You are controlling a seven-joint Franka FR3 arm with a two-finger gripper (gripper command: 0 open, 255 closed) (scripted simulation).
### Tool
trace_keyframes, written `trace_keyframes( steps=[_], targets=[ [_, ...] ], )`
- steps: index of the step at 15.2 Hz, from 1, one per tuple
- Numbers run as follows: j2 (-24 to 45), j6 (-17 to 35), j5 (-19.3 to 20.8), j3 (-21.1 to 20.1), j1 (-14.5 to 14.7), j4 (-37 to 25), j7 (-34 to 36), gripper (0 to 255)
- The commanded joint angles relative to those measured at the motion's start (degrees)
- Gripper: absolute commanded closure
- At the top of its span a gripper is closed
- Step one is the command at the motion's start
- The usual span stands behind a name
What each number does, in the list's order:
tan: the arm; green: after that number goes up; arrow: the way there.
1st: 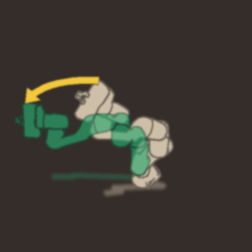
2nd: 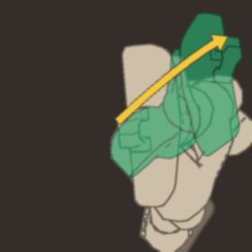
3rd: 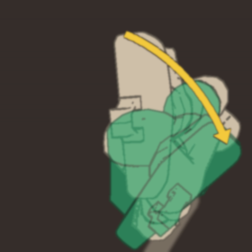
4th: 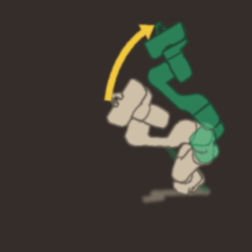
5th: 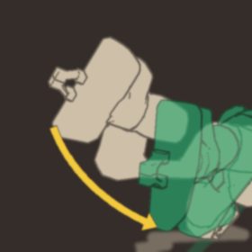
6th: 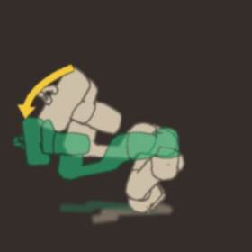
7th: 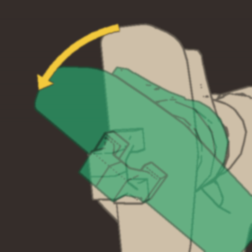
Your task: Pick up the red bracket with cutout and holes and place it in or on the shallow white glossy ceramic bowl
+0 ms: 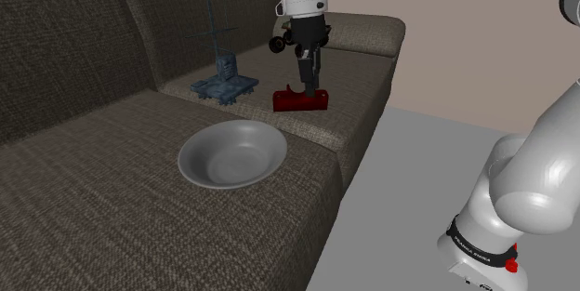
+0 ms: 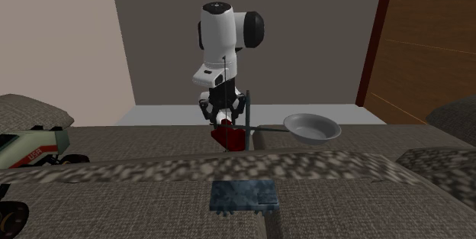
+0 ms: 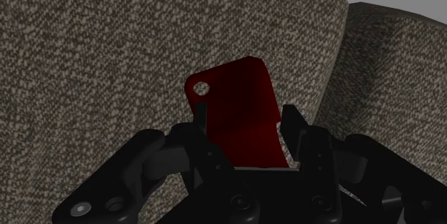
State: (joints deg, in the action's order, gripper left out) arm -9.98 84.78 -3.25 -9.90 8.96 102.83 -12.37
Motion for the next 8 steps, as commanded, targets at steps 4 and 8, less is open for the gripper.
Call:
trace_keyframes(
  steps=[4, 8],
  targets=[
    [0.17, -0.78, 0.03, -0.01, 0.00, -0.91, 0.04, 255],
    [0.96, -3.97, 0.13, -0.01, -0.02, -4.89, 0.23, 255]
  ],
)
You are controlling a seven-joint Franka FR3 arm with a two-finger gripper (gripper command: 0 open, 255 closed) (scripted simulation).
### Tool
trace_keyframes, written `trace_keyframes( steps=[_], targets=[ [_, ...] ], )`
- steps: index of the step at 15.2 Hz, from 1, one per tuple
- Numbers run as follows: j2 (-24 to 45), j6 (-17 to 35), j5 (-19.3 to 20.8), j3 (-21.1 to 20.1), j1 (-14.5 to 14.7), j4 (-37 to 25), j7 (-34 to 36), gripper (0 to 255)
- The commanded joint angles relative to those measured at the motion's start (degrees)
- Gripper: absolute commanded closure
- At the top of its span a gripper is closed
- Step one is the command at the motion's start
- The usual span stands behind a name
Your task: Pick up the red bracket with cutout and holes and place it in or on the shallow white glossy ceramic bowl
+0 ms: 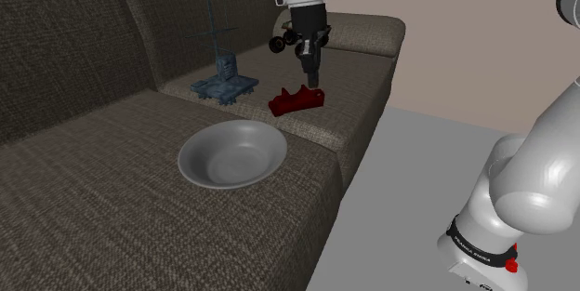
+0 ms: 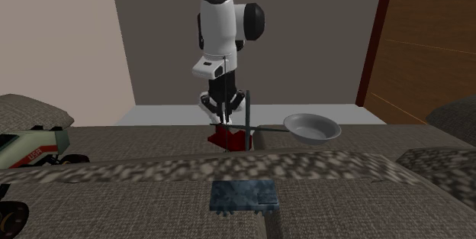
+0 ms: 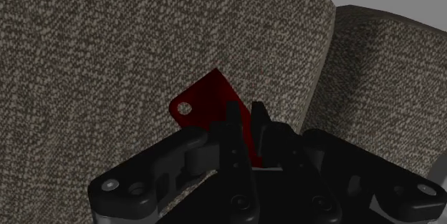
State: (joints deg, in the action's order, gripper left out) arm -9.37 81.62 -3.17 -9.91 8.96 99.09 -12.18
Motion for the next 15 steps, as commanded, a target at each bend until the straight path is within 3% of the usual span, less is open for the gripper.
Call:
trace_keyframes(
  steps=[1, 4, 5, 7, 8, 15],
  targets=[
    [0.58, -1.62, 0.08, -0.01, -0.01, -2.18, 0.09, 255],
    [0.76, -2.38, 0.08, -0.05, 0.01, -3.14, 0.21, 255],
    [0.76, -2.38, 0.08, -0.05, 0.01, -3.14, 0.21, 0],
    [-6.80, 12.39, 3.37, 2.21, 2.58, 9.51, -31.30, 0],
    [-8.00, 15.33, 3.73, 3.51, 3.90, 11.74, -37.01, 0],
    [-8.26, 21.17, 3.82, 3.87, 4.25, 17.86, -36.94, 0]
  ],
)
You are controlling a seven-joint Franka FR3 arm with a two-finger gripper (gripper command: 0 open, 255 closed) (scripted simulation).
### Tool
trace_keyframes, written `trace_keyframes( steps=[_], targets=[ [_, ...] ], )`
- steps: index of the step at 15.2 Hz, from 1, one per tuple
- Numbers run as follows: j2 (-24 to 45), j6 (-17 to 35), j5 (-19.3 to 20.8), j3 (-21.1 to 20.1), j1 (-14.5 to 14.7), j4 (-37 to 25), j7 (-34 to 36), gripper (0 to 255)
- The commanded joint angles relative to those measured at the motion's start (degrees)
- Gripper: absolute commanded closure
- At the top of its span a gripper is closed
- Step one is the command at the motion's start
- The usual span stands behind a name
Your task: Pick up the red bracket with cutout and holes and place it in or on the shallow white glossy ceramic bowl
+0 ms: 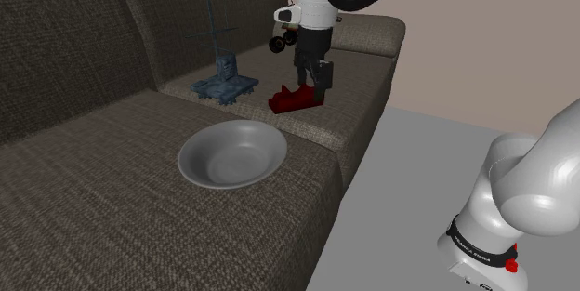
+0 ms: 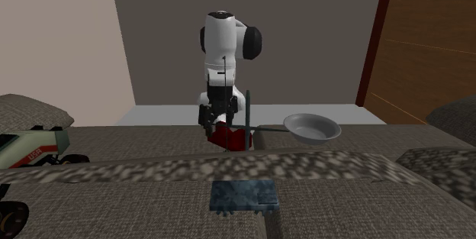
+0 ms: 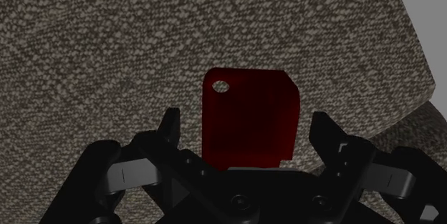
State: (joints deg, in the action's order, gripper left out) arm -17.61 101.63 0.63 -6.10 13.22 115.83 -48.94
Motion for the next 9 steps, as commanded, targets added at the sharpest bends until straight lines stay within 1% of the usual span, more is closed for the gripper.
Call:
trace_keyframes(
  steps=[1, 8, 9],
  targets=[
    [-0.04, 1.16, 0.02, 0.06, -0.01, 1.13, -0.19, 0],
    [-0.03, 1.16, 0.02, 0.06, -0.01, 1.11, -0.18, 0],
    [-0.03, 1.16, 0.02, 0.06, -0.01, 1.11, -0.18, 255]
  ],
)
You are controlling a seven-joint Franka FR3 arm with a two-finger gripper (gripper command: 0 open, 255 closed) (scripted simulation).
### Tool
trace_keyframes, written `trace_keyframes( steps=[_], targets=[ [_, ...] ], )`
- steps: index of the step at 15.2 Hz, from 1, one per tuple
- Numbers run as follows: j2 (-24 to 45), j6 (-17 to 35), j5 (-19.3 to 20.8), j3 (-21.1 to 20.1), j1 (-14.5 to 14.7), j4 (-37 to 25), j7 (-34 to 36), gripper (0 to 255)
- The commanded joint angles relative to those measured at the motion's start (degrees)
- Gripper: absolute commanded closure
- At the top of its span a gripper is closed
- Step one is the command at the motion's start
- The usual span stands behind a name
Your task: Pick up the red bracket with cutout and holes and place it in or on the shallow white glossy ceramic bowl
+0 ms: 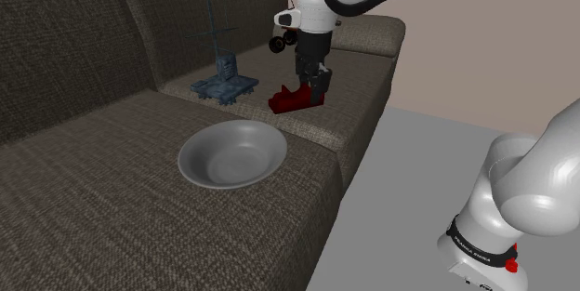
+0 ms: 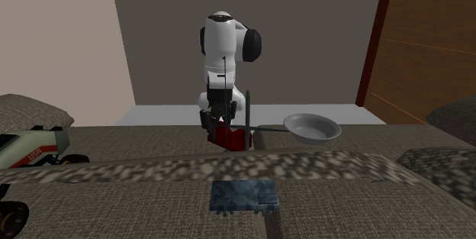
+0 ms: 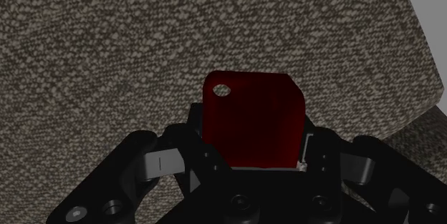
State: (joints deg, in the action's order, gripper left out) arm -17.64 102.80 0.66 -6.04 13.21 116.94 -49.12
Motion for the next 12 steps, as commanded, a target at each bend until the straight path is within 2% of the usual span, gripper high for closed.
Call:
trace_keyframes(
  steps=[1, 9, 12],
  targets=[
    [0.00, 0.00, 0.00, 0.00, 0.00, 0.01, 0.00, 255],
    [0.00, 0.00, 0.00, 0.00, 0.00, 0.01, 0.00, 255],
    [0.19, -2.31, 0.01, 0.02, -0.02, -2.49, -0.06, 255]
  ],
)
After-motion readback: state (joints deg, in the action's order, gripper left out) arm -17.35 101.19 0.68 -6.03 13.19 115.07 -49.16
